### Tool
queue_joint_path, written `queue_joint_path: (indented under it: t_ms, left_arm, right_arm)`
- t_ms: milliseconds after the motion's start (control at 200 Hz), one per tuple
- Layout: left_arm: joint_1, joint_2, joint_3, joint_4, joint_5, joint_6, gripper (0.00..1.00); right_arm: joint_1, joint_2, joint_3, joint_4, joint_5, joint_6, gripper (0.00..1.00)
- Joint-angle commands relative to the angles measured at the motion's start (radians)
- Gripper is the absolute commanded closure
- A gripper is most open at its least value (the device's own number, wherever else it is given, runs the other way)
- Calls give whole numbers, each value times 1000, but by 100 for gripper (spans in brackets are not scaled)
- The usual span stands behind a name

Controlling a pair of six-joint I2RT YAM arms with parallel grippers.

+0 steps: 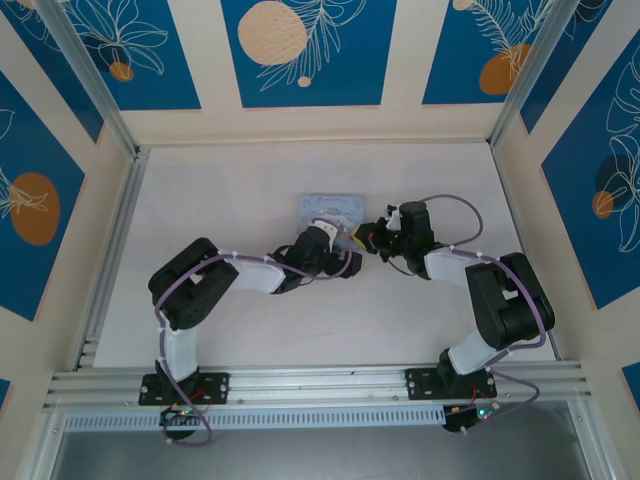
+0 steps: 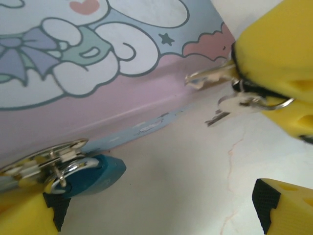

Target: Unlock a padlock with a key

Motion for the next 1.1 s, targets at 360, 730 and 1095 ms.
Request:
queue_joint_path:
  t_ms: [360,730,1095]
  left_arm:
    - [21,76,-21,188,68,-181,4]
    - [21,114,-62,305,14,-276,14]
    - [20,112,-110,400,-60,-420,39]
  right_arm:
    - [-7,18,15,9,15,-11,100]
    - [-7,23,18,8,16,-10,100]
    - [-7,27,22,5,17,-10,100]
